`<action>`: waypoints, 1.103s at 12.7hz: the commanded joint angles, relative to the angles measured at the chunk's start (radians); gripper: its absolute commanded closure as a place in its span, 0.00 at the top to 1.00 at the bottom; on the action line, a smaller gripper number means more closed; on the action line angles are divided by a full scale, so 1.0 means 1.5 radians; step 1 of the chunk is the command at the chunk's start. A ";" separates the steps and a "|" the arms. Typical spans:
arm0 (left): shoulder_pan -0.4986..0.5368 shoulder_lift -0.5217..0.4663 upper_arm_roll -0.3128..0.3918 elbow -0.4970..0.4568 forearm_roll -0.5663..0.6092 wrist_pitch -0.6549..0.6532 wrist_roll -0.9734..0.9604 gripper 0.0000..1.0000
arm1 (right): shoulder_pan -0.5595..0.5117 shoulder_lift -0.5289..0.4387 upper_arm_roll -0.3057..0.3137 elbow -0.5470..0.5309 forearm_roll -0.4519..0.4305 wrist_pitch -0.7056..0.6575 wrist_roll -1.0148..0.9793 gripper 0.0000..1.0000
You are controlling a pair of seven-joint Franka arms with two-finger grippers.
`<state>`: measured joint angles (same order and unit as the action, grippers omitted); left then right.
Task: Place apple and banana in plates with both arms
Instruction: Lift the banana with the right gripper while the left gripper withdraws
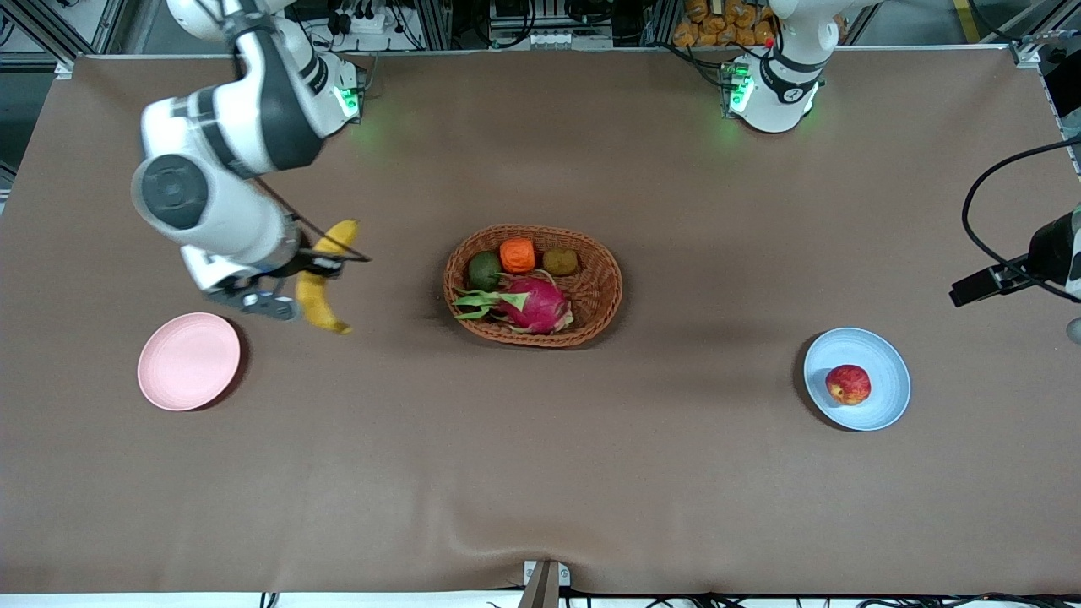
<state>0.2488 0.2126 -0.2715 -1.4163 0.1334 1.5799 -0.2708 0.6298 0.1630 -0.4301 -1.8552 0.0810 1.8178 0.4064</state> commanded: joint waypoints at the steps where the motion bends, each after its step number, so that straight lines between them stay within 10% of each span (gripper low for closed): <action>1: 0.006 -0.026 -0.004 0.001 -0.021 -0.020 0.029 1.00 | -0.088 0.016 -0.009 -0.009 -0.007 0.036 -0.128 0.00; 14: 0.021 -0.068 0.004 0.001 -0.056 -0.076 0.120 1.00 | -0.363 0.256 -0.007 0.085 0.107 0.101 -0.552 0.00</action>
<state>0.2731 0.1298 -0.2645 -1.4141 0.0659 1.4856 -0.1165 0.1198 0.4774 -0.4543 -1.7958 0.1774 1.9813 -0.3994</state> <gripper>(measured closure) 0.000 0.595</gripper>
